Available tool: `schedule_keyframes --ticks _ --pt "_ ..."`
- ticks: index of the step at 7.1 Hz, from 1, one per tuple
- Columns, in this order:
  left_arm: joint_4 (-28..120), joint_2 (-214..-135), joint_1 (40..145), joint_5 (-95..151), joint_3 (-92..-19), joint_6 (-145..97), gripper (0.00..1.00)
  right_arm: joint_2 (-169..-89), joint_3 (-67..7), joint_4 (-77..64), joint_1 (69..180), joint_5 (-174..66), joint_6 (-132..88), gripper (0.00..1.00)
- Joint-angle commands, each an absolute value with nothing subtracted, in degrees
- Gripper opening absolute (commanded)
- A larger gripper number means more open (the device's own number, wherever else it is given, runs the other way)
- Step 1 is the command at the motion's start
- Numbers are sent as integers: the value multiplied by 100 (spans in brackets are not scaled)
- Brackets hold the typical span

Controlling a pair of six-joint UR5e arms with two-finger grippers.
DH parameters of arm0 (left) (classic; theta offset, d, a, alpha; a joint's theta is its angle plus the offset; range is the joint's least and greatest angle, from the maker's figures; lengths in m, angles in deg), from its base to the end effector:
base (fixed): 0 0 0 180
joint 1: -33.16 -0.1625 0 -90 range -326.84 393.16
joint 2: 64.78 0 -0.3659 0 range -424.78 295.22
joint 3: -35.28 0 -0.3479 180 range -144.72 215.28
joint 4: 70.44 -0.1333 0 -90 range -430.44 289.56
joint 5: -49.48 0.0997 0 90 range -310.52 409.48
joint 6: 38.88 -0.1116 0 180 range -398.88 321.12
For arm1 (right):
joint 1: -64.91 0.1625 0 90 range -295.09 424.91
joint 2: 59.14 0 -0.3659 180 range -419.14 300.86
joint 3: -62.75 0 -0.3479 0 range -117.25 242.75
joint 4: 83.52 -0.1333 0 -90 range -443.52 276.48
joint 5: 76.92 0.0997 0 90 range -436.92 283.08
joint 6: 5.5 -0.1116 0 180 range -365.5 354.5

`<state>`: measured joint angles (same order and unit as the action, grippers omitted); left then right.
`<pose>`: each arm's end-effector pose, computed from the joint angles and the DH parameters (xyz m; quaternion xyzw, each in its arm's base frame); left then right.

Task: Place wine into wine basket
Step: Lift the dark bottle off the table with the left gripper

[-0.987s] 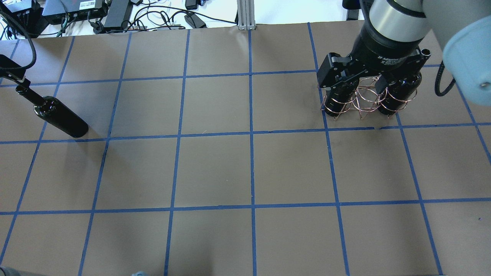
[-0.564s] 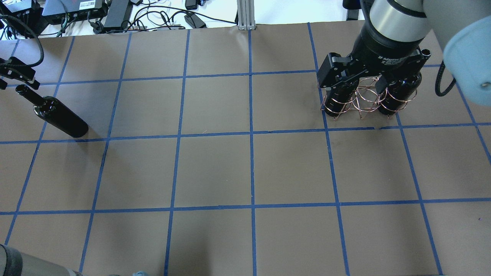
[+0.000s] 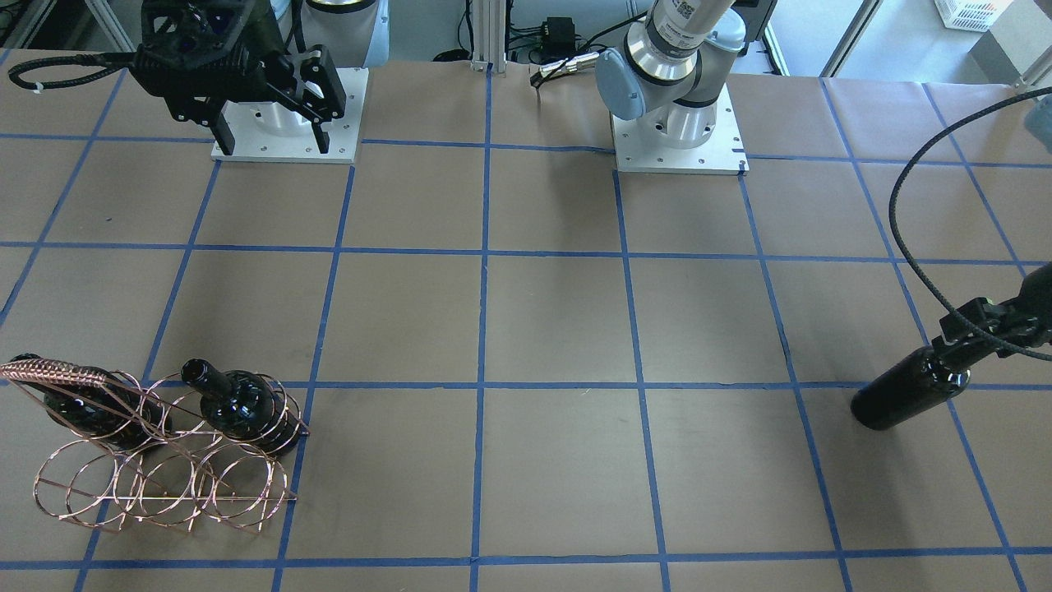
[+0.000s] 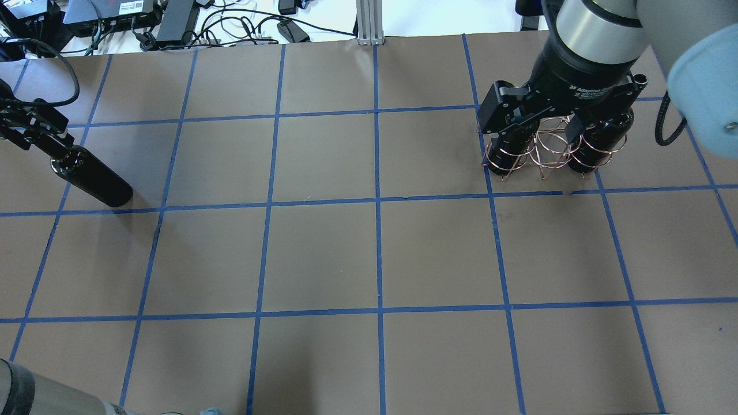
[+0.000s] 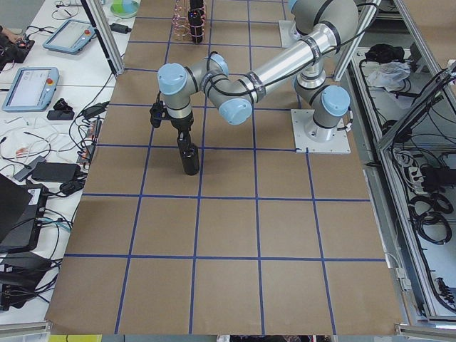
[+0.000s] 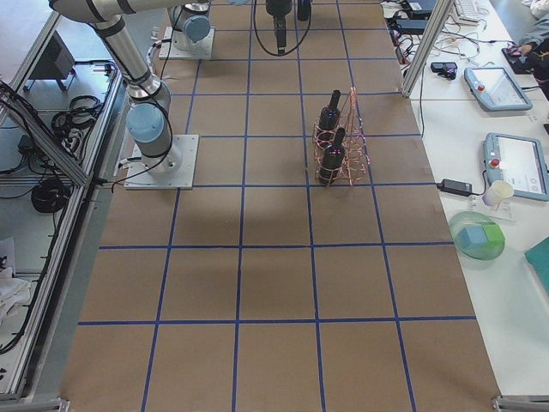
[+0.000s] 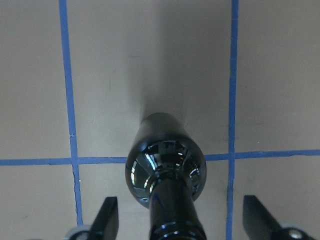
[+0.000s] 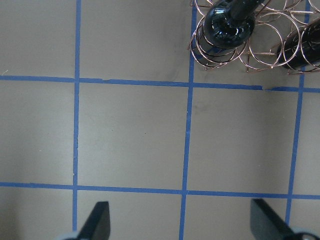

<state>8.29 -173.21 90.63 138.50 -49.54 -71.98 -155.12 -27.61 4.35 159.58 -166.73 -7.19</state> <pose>0.1818 -0.5365 0.3149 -0.0048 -0.9998 -0.0099 0.0165 0.1670 -0.4022 0.4552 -0.0260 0.9992 -0.0303 0.0033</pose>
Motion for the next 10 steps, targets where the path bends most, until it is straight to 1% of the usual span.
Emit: schedule_keyframes --ticks 1,3,4,5,6,7,10 --pt "778 -17323 9064 13904 -5006 -7210 79 -15512 -2769 428 15957 -16674 -735 100" --pt "769 -17349 9064 13904 -4998 -7219 78 -15503 -2769 419 15957 -16674 -735 100" --pt "778 -17350 9064 13904 -4998 -7228 61 -15503 -2769 419 15957 -16674 -735 100" --pt "778 -17350 9064 13964 -4998 -7236 30 -15503 -2760 428 15957 -16674 -726 100" --pt "787 -17350 9064 13974 -4998 -7245 12 -15503 -2760 437 15957 -16674 -717 100" --pt "804 -17350 9064 13974 -4980 -7280 0 -15503 -2769 428 15957 -16674 -717 100" --pt "848 -17193 9194 13956 -4945 -7254 0 -15503 -2769 419 15957 -16674 -726 100"
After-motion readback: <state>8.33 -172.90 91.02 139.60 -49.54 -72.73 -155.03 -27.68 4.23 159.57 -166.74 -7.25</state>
